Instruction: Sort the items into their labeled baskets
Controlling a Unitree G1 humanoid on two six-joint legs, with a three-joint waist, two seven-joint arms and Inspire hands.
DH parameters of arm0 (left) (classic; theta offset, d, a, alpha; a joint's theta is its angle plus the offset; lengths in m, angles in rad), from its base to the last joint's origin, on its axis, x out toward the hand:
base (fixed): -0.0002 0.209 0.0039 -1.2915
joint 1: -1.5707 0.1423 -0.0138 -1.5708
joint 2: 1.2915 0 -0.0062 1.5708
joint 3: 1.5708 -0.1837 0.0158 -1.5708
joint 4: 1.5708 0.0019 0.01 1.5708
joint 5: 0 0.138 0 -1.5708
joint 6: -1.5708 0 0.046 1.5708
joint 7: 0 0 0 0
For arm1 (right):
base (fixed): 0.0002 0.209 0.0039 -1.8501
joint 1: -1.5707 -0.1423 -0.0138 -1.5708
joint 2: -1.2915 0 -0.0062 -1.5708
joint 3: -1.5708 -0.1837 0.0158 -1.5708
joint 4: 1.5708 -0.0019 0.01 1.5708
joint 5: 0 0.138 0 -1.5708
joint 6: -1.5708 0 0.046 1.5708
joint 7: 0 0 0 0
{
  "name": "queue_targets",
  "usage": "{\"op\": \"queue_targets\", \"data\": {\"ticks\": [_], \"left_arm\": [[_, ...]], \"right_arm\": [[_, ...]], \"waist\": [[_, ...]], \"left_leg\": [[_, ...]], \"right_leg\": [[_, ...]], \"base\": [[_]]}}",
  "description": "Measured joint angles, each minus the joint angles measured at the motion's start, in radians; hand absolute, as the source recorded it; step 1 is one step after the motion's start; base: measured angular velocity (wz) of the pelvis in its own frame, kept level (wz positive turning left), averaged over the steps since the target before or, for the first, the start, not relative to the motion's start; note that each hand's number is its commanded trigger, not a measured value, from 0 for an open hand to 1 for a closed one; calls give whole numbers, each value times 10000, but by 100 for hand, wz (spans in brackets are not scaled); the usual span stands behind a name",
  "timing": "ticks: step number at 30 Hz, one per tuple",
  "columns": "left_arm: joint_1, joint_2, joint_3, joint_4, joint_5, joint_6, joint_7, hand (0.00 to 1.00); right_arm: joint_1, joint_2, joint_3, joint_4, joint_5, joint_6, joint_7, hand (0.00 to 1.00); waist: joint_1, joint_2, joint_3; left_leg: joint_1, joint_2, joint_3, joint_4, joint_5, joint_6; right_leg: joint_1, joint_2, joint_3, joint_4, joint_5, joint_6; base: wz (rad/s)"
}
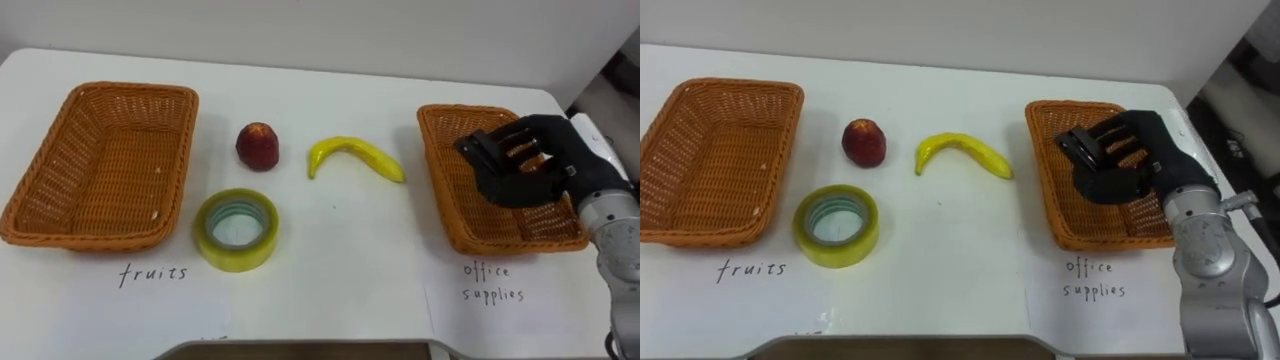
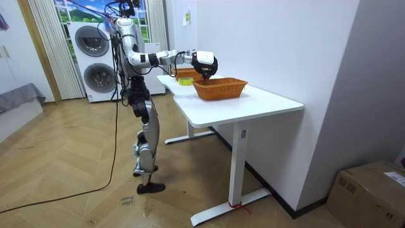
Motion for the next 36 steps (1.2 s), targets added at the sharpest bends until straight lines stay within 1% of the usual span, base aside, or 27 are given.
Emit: {"op": "queue_targets", "data": {"ticks": [3,4,5,6,7,10,17,21,24,36], "left_arm": [[49,0,-1,0,0,0,-6,0],[50,1,-1,-1,-1,0,-14,0],[63,0,-1,-1,1,0,-20,0],[68,0,-1,-1,1,0,-22,0],[73,0,-1,-2,4,0,-27,0],[86,0,7,-2,4,5,-32,0],[85,-2,1,-2,99,36,-34,0],[94,-3,-2,-8,100,57,-38,0],[84,3,-3,-14,96,202,-40,0],[77,3,-3,-13,98,208,-112,0]], "right_arm": [[1,0,0,5,-1,0,0,100],[1,0,0,5,-4,0,0,93],[0,0,0,33,-1,-2,0,73],[0,0,0,58,0,-3,0,21],[0,0,1,137,-4,-4,0,0],[1,0,1,423,35,-4,0,0],[-3,-2,-1,754,57,-11,0,0],[-1,-1,6,754,19,-10,1,0],[-1,-1,5,752,13,-9,0,0],[-2,-1,5,742,-7,-9,-13,0]], "waist": [[-5,15,8],[-5,15,9],[0,18,9],[1,19,9],[1,23,10],[-1,35,9],[-2,120,-27],[-7,142,-18],[-22,146,-18],[-18,141,-17]], "left_leg": [[1,3,5,-1,0,0],[-1,4,4,0,0,0],[-1,5,16,1,0,0],[0,6,18,2,0,0],[-1,6,18,4,0,0],[-1,4,15,3,0,0],[2,6,18,3,0,-1],[6,4,47,8,0,-1],[7,3,48,2,0,0],[2,4,47,-23,-1,-1]], "right_leg": [[0,8,24,-3,1,-1],[0,14,45,-6,1,-2],[3,15,55,-6,2,-3],[4,16,59,-5,2,-4],[5,14,58,-6,2,-4],[9,9,40,-7,3,-4],[7,13,56,-8,3,-4],[8,13,89,-8,3,-4],[8,14,93,-8,3,-4],[-9,22,101,-18,2,-3]], "base": [[0],[0],[0],[0],[0],[0],[0],[0],[0],[0]]}}
